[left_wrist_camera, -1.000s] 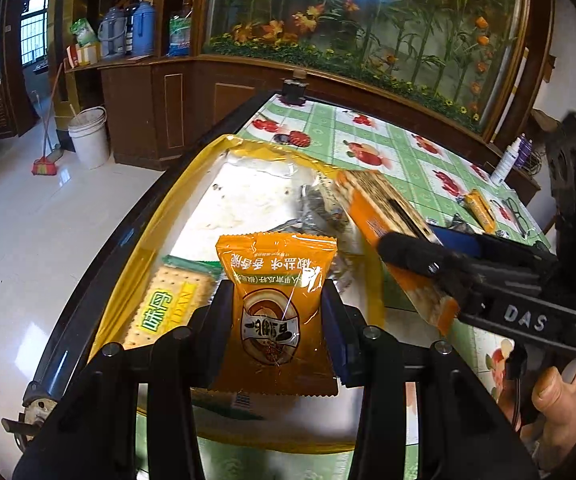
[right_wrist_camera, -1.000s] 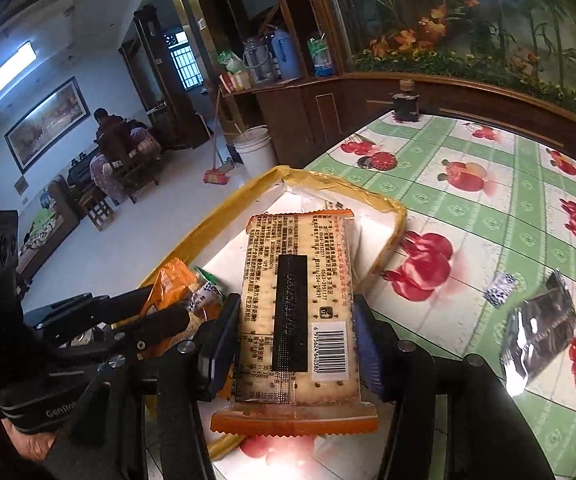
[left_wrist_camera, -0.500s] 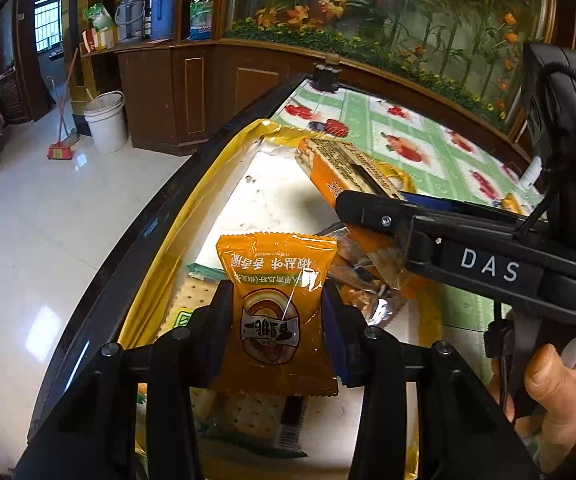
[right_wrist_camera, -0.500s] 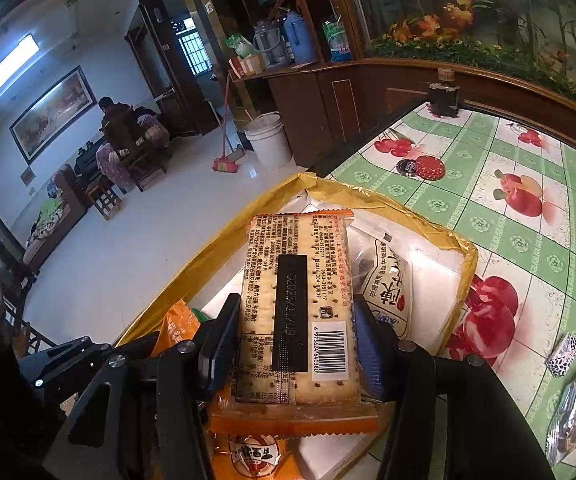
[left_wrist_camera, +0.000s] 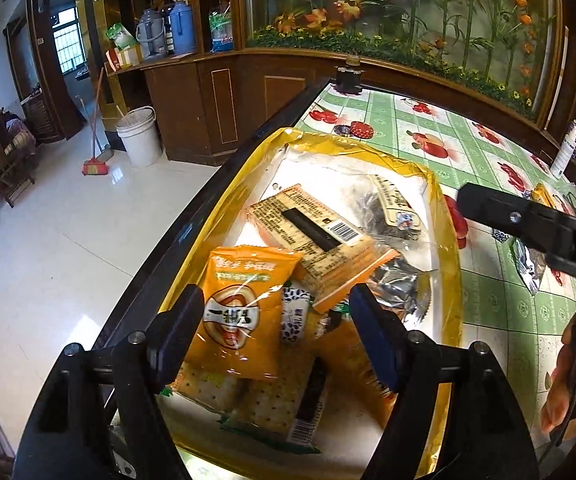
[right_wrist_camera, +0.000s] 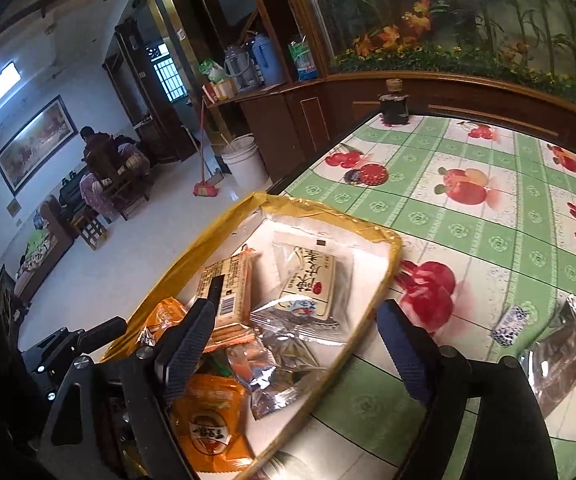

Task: Organize snacks
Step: 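Drop the orange bag into the tray with the left tool while the right tool releases the cracker pack, then withdraw both open tools from the tray toward the table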

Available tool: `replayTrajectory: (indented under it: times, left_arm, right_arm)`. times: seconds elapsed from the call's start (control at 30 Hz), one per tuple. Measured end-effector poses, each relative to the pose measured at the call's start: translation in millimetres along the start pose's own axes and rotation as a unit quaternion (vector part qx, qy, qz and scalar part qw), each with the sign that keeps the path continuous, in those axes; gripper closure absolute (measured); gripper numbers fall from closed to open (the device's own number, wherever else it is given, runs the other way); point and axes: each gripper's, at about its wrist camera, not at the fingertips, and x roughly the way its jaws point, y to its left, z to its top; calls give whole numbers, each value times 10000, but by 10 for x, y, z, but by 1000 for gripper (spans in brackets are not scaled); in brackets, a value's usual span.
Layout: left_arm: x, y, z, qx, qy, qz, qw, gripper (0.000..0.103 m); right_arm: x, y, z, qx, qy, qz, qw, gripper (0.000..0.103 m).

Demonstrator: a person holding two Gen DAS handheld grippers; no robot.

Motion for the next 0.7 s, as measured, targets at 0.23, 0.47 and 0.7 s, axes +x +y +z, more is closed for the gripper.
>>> replayTrajectory:
  times: [0.23, 0.47, 0.7]
  left_arm:
    - [-115, -213, 5, 207, -94, -44, 9997, 28]
    - [-234, -424, 20, 363, -181, -120, 9991, 28]
    - [-269, -645, 26, 475, -192, -262, 9983, 28]
  right_arm:
    - [-290, -311, -129, 304, -104, -139, 9994, 18]
    - [-489, -499, -269, 442, -154, -275, 9985, 17]
    - [-671, -655, -399, 426, -185, -585, 9972, 17]
